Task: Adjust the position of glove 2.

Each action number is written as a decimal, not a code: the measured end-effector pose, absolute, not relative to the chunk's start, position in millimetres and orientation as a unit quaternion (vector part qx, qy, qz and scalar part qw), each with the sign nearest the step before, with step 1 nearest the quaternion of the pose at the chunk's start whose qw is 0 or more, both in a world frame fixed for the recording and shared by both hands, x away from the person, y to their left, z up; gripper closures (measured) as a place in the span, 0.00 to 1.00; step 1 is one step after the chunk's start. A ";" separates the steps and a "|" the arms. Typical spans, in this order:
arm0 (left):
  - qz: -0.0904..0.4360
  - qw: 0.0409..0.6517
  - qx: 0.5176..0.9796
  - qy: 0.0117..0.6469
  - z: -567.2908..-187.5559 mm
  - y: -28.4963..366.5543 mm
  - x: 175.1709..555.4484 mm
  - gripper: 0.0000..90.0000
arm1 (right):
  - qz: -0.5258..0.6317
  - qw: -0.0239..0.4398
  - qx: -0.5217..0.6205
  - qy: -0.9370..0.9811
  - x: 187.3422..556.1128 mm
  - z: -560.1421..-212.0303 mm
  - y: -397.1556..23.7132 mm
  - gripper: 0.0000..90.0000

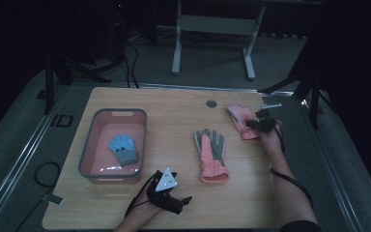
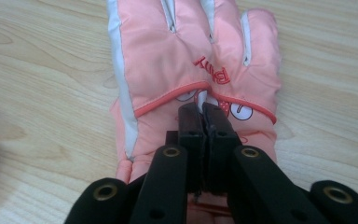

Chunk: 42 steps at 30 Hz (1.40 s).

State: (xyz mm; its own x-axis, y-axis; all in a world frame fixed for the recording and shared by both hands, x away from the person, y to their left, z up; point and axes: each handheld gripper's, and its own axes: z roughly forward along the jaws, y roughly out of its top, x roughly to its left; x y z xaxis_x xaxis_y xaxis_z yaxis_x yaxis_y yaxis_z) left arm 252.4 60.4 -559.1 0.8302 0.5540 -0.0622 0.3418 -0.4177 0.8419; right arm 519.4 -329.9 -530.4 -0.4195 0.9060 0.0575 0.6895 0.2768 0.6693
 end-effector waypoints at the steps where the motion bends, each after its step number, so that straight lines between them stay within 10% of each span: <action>1: 0.114 0.467 0.835 0.269 -559.0 60.4 252.4 0.03 | 0.315 0.175 0.514 0.779 518.7 -529.8 -329.0 0.98; 25: 0.127 0.461 0.837 0.265 -558.6 58.8 255.9 0.03 | 0.346 0.231 0.590 0.692 410.2 -451.5 -327.3 0.99; 42: 0.135 0.454 0.842 0.259 -559.0 57.1 255.5 0.03 | 0.335 0.230 0.611 0.680 338.8 -482.5 -328.7 0.99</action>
